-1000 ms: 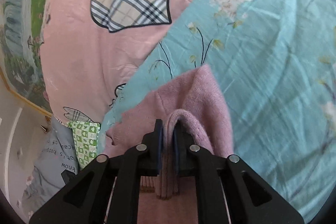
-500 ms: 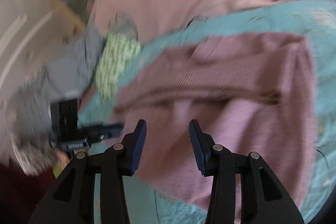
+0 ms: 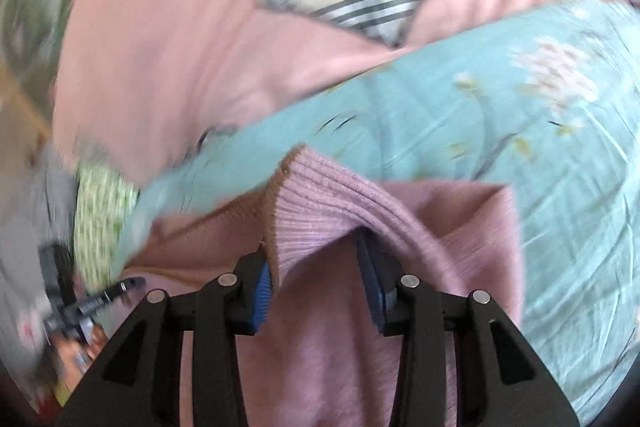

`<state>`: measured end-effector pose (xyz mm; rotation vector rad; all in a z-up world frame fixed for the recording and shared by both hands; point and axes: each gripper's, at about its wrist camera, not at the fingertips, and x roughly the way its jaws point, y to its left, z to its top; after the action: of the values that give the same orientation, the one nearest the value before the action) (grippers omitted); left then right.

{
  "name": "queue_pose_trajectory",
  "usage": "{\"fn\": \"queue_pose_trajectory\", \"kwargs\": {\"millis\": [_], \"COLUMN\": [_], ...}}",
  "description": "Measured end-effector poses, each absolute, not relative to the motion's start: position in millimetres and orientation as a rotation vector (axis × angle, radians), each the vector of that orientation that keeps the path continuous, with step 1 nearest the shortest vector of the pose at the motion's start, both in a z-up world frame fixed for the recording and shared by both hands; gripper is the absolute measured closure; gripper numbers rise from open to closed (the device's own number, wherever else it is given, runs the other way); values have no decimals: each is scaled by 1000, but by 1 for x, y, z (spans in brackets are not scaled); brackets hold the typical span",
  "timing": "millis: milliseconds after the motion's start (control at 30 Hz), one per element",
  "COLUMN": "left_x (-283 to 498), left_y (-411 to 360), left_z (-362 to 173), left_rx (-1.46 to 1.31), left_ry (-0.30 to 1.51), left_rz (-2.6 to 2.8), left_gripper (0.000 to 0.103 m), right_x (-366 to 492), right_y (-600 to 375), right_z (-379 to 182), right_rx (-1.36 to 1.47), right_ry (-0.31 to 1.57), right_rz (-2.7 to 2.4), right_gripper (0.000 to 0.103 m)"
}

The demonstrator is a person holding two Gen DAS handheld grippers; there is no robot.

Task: Fold small clothes
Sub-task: 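Open both grippers to release the folded hem and withdraw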

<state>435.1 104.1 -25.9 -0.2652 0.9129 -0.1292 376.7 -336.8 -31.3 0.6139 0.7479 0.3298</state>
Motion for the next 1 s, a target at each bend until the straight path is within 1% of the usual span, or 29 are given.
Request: {"fn": "queue_pose_trajectory", "kwargs": {"millis": [67,100,133,167,200,233,300,400,533,633,767,867,900,933,1000], "left_x": [429,423,416,410,409,409,424,432,413,364,304,283,278,275,264], "left_y": [101,99,98,97,97,97,93,97,100,95,101,123,134,141,158], "left_z": [-20,-16,-12,-8,-4,0,10,31,44,29,-9,-41,-49,-53,-51], "left_rx": [-264,-263,-266,-270,-272,-268,-244,-258,-268,-243,-241,-242,-244,-254,-340], "left_ry": [884,868,851,832,817,810,813,790,800,833,872,922,933,944,939], "left_rz": [-113,-117,-126,-136,-140,-137,-91,-53,-80,-127,-118,-34,12,37,46], "left_gripper": [82,77,69,62,48,41,41,41,35,34,33,33,31,30,31], "right_x": [365,356,348,339,334,327,326,326,314,297,270,243,238,234,224], "right_y": [-341,-343,-345,-348,-351,-354,-356,-350,-340,-331,-319,-333,-340,-346,-357], "right_z": [-28,-24,-22,-19,-16,-14,-10,-3,2,-8,-33,-51,-54,-54,-51], "right_rx": [601,588,588,595,601,603,596,602,610,602,551,427,423,429,424], "right_ry": [717,700,692,684,680,675,673,665,654,694,786,832,836,836,840], "right_rz": [320,320,327,336,337,337,328,322,402,457,494,316,290,275,221], "right_gripper": [62,61,60,59,57,54,51,51,51,51,51,52,52,52,52]}}
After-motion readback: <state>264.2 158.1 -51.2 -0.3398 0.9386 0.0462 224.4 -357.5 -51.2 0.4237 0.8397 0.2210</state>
